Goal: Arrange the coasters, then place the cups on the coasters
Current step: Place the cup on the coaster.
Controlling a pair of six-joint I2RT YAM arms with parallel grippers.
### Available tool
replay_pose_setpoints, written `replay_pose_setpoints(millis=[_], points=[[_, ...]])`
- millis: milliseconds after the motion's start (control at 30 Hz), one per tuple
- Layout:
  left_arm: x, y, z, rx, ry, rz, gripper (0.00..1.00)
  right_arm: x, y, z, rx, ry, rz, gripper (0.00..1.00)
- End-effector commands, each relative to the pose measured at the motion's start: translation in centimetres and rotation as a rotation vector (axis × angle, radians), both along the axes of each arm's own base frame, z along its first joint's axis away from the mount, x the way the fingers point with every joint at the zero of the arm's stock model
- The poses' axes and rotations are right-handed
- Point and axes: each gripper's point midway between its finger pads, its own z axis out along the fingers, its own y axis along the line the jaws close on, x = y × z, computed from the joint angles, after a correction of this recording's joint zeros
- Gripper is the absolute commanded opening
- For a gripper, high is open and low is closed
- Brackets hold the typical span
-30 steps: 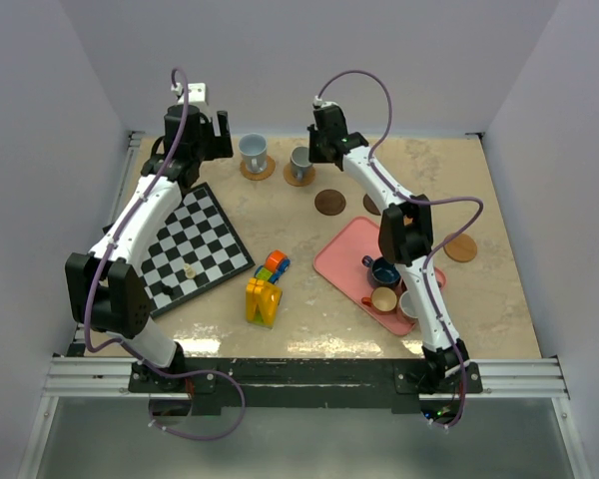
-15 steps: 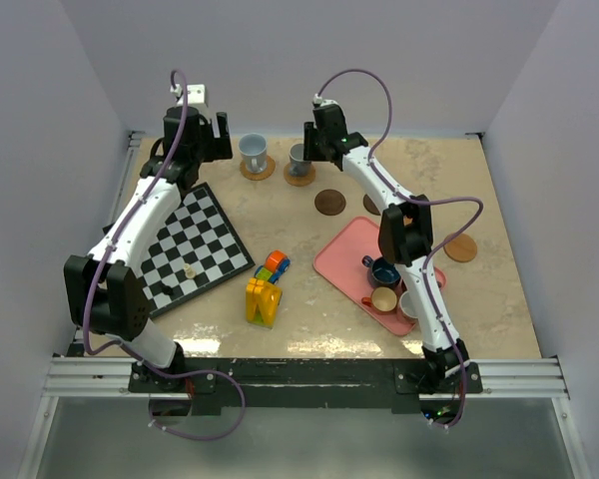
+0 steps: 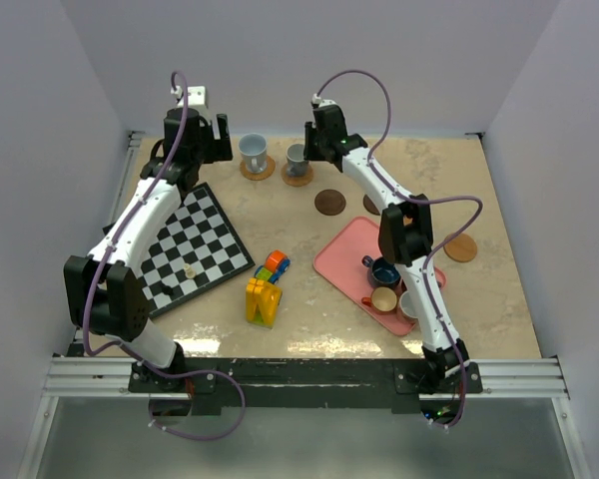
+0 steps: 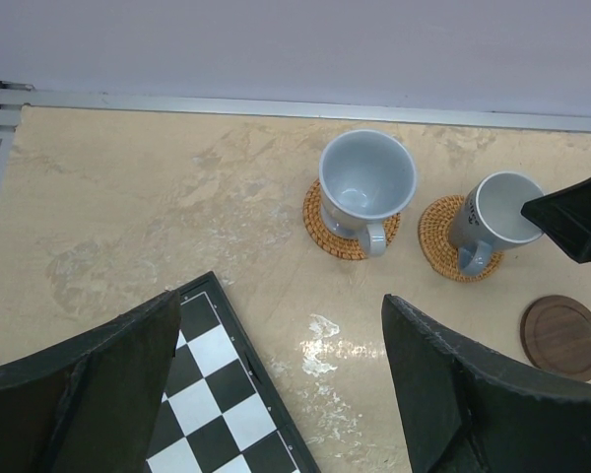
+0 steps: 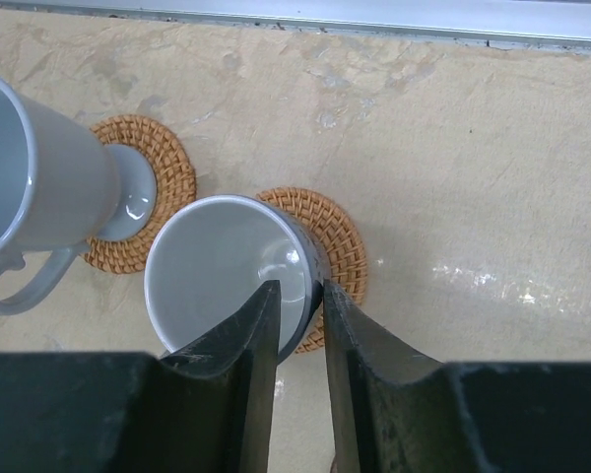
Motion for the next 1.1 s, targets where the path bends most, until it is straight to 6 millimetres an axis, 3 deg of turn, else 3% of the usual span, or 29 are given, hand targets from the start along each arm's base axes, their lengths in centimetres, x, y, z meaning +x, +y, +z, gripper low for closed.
replay_pose_setpoints(millis=[0, 600, 1067], points=[[-0.1, 0.4, 3.4, -0.037, -0.095, 0.01, 0.87, 0.2, 0.8, 5.0, 0.055, -0.096, 0.023, 0.27], [-0.2, 0.4, 3.4, -0.04, -0.092, 0.011, 0.87, 1.1, 1.3, 5.5, 0.035, -0.167, 0.071, 0.21], [-0.4, 0.6, 3.5, -0.037, -0.091, 0.018, 0.87, 1.0, 1.4, 4.2, 0.023, -0.151, 0.098, 0.16]])
